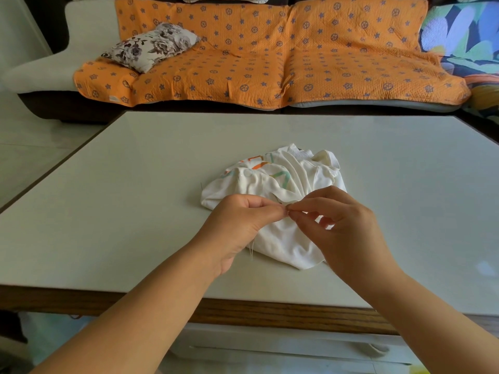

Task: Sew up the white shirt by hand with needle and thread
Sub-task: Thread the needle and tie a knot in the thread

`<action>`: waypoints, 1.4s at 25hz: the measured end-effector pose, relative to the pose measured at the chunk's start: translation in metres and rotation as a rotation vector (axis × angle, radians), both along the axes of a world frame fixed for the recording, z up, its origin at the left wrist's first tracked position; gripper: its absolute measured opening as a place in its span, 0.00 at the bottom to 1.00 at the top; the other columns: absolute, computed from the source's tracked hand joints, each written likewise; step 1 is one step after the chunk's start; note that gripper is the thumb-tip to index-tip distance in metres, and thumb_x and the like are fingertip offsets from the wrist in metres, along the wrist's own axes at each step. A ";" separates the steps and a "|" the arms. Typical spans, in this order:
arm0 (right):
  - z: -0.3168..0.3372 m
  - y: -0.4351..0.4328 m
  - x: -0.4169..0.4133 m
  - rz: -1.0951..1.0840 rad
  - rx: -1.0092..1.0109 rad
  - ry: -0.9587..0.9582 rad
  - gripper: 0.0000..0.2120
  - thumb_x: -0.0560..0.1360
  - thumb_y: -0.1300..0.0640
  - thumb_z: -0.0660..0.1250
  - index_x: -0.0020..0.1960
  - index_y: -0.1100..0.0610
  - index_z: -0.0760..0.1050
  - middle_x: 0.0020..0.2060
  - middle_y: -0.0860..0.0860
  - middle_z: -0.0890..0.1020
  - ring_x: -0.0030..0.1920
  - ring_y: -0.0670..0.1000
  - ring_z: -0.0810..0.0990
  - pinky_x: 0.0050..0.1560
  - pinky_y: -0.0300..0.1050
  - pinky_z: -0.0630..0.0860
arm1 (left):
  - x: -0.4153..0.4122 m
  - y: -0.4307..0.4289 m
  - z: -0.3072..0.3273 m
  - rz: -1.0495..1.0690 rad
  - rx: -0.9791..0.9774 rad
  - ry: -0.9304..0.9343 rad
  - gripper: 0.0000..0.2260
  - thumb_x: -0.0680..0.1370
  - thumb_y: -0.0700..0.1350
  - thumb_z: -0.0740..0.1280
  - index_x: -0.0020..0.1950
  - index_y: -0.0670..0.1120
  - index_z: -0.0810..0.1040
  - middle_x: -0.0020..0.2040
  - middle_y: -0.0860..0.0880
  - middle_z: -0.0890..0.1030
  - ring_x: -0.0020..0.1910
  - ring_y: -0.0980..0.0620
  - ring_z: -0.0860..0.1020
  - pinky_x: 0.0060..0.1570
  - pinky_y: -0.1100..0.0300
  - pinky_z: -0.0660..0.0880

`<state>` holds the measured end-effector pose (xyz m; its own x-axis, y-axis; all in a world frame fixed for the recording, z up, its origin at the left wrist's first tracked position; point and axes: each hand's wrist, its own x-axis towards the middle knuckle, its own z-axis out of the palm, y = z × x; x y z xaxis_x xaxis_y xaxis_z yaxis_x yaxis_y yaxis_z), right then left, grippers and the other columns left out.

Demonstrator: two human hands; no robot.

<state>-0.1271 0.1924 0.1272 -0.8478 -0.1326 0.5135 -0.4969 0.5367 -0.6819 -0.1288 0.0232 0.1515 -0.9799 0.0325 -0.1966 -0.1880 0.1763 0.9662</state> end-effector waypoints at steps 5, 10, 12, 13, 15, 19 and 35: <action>0.003 0.004 -0.001 0.042 -0.101 -0.243 0.08 0.73 0.58 0.73 0.50 0.47 0.85 0.43 0.41 0.82 0.41 0.42 0.80 0.42 0.29 0.73 | -0.001 0.000 0.002 -0.008 0.052 -0.021 0.04 0.74 0.46 0.73 0.45 0.46 0.85 0.21 0.62 0.72 0.29 0.63 0.68 0.39 0.61 0.64; 0.004 0.001 0.002 0.070 -0.048 -0.080 0.09 0.72 0.61 0.73 0.49 0.50 0.85 0.42 0.44 0.82 0.41 0.46 0.80 0.41 0.29 0.73 | -0.003 -0.001 -0.001 -0.002 0.050 -0.027 0.05 0.74 0.46 0.72 0.47 0.45 0.85 0.21 0.61 0.72 0.30 0.61 0.67 0.37 0.61 0.64; 0.002 0.001 0.002 0.049 -0.021 -0.020 0.08 0.72 0.62 0.74 0.48 0.52 0.85 0.41 0.45 0.82 0.40 0.44 0.79 0.40 0.28 0.72 | -0.004 -0.002 -0.003 -0.008 0.057 -0.042 0.06 0.74 0.46 0.72 0.48 0.45 0.85 0.21 0.61 0.70 0.28 0.60 0.66 0.37 0.61 0.63; 0.002 0.001 0.001 0.040 -0.008 0.003 0.07 0.72 0.62 0.74 0.48 0.53 0.86 0.40 0.46 0.82 0.40 0.43 0.78 0.40 0.28 0.71 | -0.004 -0.003 -0.003 -0.014 0.069 -0.054 0.07 0.74 0.46 0.72 0.48 0.44 0.85 0.22 0.61 0.69 0.28 0.59 0.65 0.36 0.62 0.63; 0.002 0.001 0.000 0.029 0.014 0.035 0.07 0.72 0.63 0.74 0.47 0.53 0.86 0.39 0.46 0.82 0.39 0.42 0.78 0.40 0.27 0.71 | -0.005 -0.005 -0.005 -0.038 0.095 -0.077 0.07 0.74 0.46 0.73 0.49 0.44 0.85 0.23 0.60 0.68 0.27 0.59 0.64 0.33 0.64 0.63; 0.001 0.001 -0.001 -0.009 0.121 0.071 0.07 0.73 0.63 0.73 0.44 0.52 0.84 0.39 0.42 0.80 0.39 0.38 0.77 0.40 0.26 0.71 | -0.004 -0.005 -0.004 -0.088 0.078 -0.081 0.10 0.74 0.46 0.72 0.52 0.44 0.85 0.23 0.60 0.67 0.23 0.60 0.65 0.32 0.65 0.62; -0.001 0.000 -0.001 0.001 0.044 -0.114 0.11 0.74 0.53 0.69 0.56 0.48 0.81 0.43 0.41 0.81 0.43 0.40 0.80 0.44 0.30 0.74 | -0.002 -0.003 -0.001 -0.069 -0.068 0.024 0.07 0.77 0.45 0.69 0.51 0.45 0.84 0.22 0.65 0.70 0.21 0.68 0.70 0.35 0.68 0.62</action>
<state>-0.1282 0.1928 0.1258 -0.9001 -0.1540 0.4076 -0.4183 0.5669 -0.7096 -0.1306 0.0206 0.1506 -0.9802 0.0870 -0.1776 -0.1507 0.2530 0.9557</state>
